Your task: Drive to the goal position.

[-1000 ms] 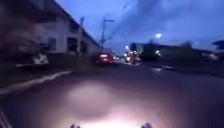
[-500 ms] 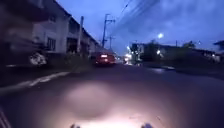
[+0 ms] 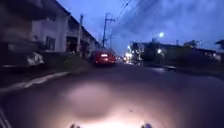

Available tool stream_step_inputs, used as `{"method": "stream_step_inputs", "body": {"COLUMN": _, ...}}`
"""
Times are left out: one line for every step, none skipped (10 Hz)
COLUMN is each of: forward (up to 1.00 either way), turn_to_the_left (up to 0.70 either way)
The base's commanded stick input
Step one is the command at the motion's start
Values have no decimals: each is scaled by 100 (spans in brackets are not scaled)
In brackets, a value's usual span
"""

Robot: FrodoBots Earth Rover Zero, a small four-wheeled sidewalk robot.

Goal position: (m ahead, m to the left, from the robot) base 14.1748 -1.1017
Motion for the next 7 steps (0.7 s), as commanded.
{"method": "stream_step_inputs", "body": {"forward": 50, "turn_to_the_left": 0}}
{"method": "stream_step_inputs", "body": {"forward": 50, "turn_to_the_left": 0}}
{"method": "stream_step_inputs", "body": {"forward": 50, "turn_to_the_left": 0}}
{"method": "stream_step_inputs", "body": {"forward": 50, "turn_to_the_left": 0}}
{"method": "stream_step_inputs", "body": {"forward": 50, "turn_to_the_left": -1}}
{"method": "stream_step_inputs", "body": {"forward": 50, "turn_to_the_left": -5}}
{"method": "stream_step_inputs", "body": {"forward": 50, "turn_to_the_left": -50}}
